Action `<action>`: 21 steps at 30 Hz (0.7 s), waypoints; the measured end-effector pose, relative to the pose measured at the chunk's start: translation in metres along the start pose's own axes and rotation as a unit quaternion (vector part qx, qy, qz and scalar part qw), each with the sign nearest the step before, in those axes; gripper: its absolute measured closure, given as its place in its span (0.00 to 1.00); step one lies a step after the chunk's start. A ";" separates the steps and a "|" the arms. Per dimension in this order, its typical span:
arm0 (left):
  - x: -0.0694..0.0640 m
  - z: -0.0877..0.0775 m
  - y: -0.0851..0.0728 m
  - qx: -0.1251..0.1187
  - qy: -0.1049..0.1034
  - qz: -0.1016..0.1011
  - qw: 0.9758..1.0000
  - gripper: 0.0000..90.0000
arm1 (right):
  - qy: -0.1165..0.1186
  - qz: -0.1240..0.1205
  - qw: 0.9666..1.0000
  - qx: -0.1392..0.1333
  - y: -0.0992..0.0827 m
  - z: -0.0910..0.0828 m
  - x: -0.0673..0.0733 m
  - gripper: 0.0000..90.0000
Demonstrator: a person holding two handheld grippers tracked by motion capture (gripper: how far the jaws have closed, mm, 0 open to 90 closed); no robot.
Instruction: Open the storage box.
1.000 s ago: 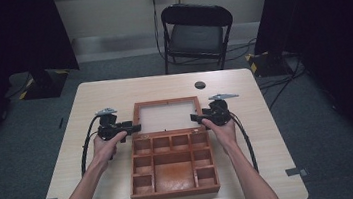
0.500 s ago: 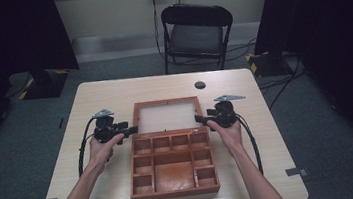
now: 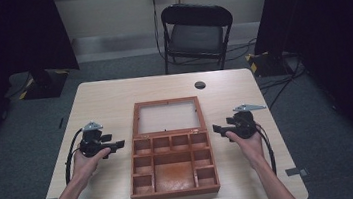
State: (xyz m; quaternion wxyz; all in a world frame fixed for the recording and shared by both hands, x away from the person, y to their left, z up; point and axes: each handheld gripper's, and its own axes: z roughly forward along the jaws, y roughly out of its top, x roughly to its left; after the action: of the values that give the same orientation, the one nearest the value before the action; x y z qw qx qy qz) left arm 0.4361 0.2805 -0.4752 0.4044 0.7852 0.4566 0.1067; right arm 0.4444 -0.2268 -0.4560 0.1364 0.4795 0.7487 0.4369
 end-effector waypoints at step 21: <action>0.002 -0.026 -0.050 0.031 0.090 0.060 0.994 0.26 | -0.078 0.004 0.995 0.065 -0.066 -0.054 -0.034 0.20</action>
State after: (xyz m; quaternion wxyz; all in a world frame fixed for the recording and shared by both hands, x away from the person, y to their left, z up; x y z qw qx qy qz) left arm 0.3918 0.3091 -0.4955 0.3295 0.8107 0.4464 0.1868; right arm 0.3878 -0.2943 -0.4838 0.1618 0.5228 0.7607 0.3490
